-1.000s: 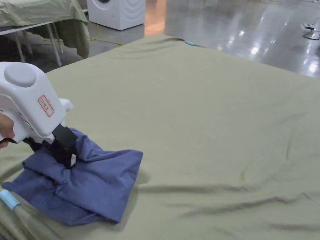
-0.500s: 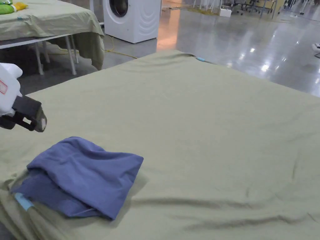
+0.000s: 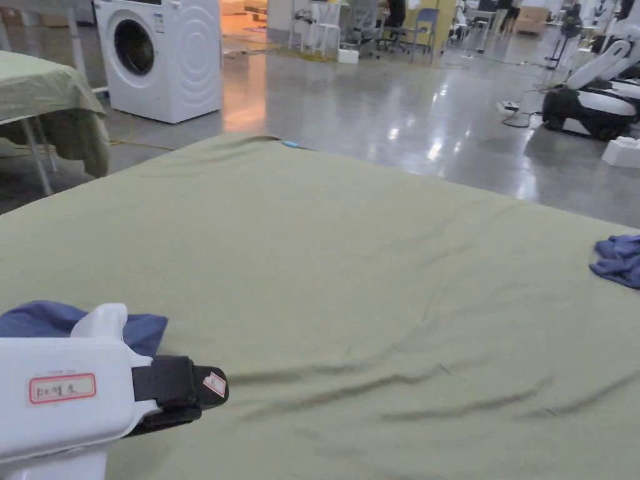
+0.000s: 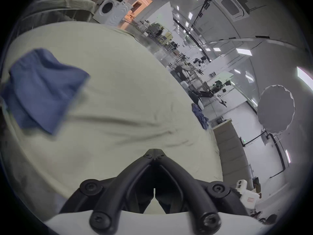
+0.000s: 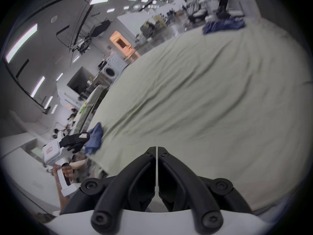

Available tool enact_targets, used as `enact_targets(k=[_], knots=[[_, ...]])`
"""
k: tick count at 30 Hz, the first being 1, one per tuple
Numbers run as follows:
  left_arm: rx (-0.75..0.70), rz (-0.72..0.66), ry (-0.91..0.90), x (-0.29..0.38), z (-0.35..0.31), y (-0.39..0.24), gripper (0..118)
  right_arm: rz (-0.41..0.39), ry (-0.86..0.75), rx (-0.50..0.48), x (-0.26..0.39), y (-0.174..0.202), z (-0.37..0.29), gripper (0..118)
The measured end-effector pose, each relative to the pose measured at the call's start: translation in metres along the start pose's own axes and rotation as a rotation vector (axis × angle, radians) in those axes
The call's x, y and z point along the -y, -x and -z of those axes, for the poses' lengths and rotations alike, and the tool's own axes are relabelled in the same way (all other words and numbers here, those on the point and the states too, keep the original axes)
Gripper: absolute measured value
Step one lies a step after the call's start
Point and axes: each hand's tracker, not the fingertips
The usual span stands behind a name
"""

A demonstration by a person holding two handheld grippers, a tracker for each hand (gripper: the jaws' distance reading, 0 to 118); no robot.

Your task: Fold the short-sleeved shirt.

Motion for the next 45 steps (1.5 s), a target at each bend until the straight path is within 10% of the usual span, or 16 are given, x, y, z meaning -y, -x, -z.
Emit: enact_targets(k=[8, 16, 22, 24, 25, 27, 28, 29, 45], knots=[[-0.048, 0.641, -0.383, 0.058, 0.037, -0.133, 0, -0.246, -0.342, 0.368, -0.012, -0.013, -0.061, 3], [-0.149, 0.973, -0.659, 0.102, 0.041, -0.173, 0, -0.435, -0.748, 0.548, 0.011, -0.023, -0.067, 3], [-0.111, 0.910, -0.670, 0.105, 0.037, -0.171, 0, -0.510, -0.831, 0.615, 0.021, -0.008, -0.065, 6], [-0.129, 0.933, -0.675, 0.105, 0.035, -0.171, 0, -0.517, -0.844, 0.625, 0.020, -0.006, -0.065, 39], [-0.142, 0.951, -0.683, 0.105, 0.034, -0.173, 4, -0.522, -0.845, 0.629, 0.020, -0.006, -0.065, 79], [-0.158, 0.948, -0.698, 0.103, 0.030, -0.173, 45, -0.526, -0.831, 0.630, 0.016, -0.006, -0.066, 113], [-0.157, 0.935, -0.691, 0.100, 0.029, -0.172, 99, -0.519, -0.823, 0.636, 0.014, -0.005, -0.065, 118], [-0.143, 0.909, -0.676, 0.097, 0.029, -0.172, 117, -0.515, -0.825, 0.631, 0.015, -0.006, -0.065, 118], [-0.050, 0.666, -0.472, 0.075, 0.007, -0.179, 118, -0.489, -0.806, 0.633, 0.009, -0.008, -0.067, 118]])
